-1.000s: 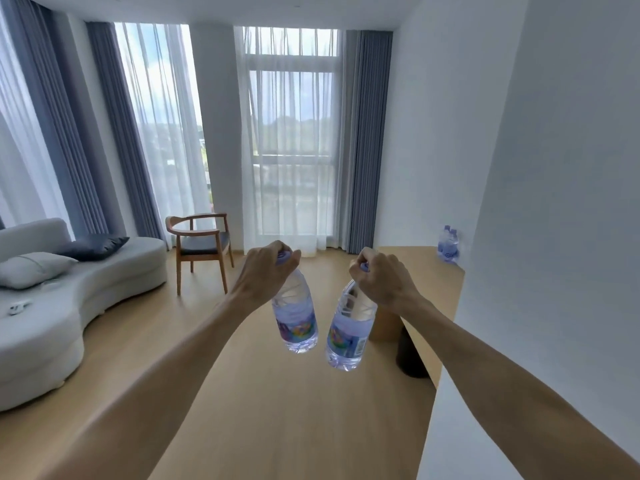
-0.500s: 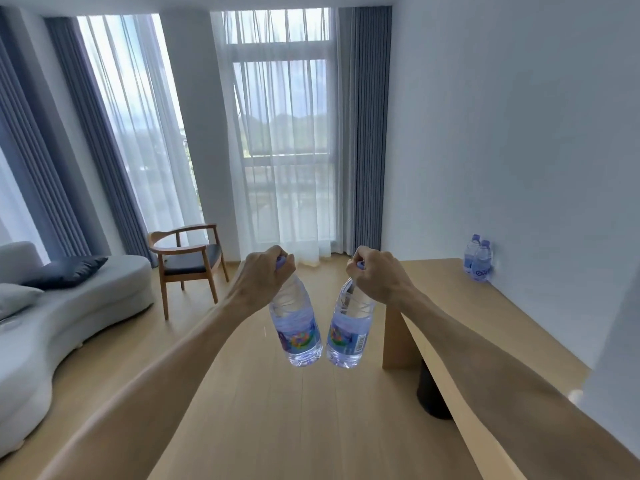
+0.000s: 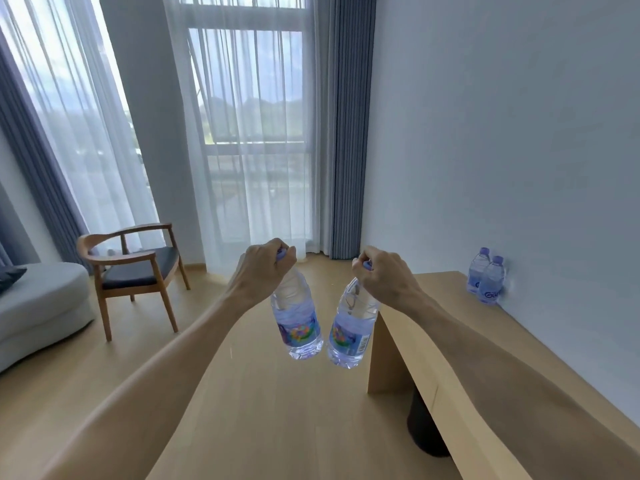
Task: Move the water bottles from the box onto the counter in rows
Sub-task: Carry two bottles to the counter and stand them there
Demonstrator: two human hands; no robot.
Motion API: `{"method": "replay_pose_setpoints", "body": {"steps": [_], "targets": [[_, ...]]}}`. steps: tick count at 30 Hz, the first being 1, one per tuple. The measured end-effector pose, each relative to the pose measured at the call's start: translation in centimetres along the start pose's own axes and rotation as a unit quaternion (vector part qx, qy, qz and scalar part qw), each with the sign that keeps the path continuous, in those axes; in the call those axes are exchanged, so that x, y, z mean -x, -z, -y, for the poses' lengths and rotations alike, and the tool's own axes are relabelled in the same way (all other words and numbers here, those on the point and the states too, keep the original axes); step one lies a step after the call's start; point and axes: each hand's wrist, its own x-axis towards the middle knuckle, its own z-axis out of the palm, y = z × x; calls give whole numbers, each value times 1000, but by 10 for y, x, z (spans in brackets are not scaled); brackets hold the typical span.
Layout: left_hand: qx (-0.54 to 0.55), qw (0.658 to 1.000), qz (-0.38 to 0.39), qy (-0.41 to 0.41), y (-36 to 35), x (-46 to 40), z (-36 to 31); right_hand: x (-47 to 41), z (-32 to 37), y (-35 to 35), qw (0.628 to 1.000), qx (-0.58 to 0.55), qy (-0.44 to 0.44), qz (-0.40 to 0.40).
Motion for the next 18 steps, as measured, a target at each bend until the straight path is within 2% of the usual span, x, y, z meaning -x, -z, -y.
{"method": "replay_pose_setpoints", "body": {"steps": [9, 18], "targets": [[64, 994, 71, -49, -104, -166, 44, -119, -83, -11, 992, 34, -110, -46], [114, 978, 140, -107, -234, -273, 25, -172, -197, 6, 972, 56, -200, -110]]}}
